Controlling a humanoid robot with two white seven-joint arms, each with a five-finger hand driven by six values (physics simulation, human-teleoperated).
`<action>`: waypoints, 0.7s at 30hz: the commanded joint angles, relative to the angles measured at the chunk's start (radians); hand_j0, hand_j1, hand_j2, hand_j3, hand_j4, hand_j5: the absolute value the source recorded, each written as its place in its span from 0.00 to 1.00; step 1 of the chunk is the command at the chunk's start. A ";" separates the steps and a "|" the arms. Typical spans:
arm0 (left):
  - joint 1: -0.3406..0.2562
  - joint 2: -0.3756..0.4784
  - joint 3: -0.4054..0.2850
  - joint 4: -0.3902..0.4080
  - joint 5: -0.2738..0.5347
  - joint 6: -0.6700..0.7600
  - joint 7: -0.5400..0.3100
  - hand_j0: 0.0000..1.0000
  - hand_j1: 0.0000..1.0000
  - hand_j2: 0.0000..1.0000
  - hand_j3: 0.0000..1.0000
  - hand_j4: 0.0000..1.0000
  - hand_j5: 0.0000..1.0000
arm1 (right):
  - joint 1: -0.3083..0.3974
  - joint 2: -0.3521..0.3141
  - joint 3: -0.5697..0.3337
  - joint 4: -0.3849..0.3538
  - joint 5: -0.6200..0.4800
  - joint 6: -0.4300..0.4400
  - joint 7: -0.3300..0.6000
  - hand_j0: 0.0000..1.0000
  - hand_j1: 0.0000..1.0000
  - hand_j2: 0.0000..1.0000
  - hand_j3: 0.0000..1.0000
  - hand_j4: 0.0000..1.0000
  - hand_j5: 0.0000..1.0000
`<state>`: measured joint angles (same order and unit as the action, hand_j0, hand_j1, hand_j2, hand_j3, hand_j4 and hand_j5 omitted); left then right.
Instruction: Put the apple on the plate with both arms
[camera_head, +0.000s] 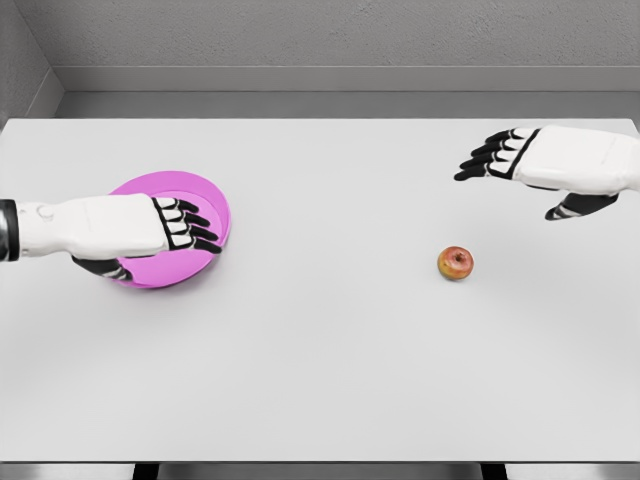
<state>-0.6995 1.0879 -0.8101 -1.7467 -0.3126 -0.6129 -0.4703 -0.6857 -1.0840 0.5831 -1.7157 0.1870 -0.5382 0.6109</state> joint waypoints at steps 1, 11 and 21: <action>0.000 0.000 0.019 0.000 0.003 0.002 -0.030 1.00 1.00 1.00 1.00 1.00 1.00 | -0.002 0.001 0.001 -0.004 -0.003 0.000 0.000 1.00 1.00 1.00 1.00 1.00 1.00; 0.000 0.000 0.022 0.000 0.001 0.002 -0.033 1.00 1.00 1.00 1.00 1.00 1.00 | -0.021 -0.001 -0.011 0.044 -0.015 -0.073 0.000 1.00 1.00 1.00 1.00 1.00 1.00; 0.002 0.001 0.026 0.000 0.003 0.002 -0.031 1.00 1.00 1.00 1.00 1.00 1.00 | 0.052 0.024 0.047 0.116 -0.216 -0.055 0.000 1.00 1.00 1.00 1.00 1.00 1.00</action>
<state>-0.6980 1.0876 -0.7851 -1.7472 -0.3152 -0.6130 -0.5026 -0.6335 -1.0658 0.6043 -1.6090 -0.0025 -0.6071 0.6113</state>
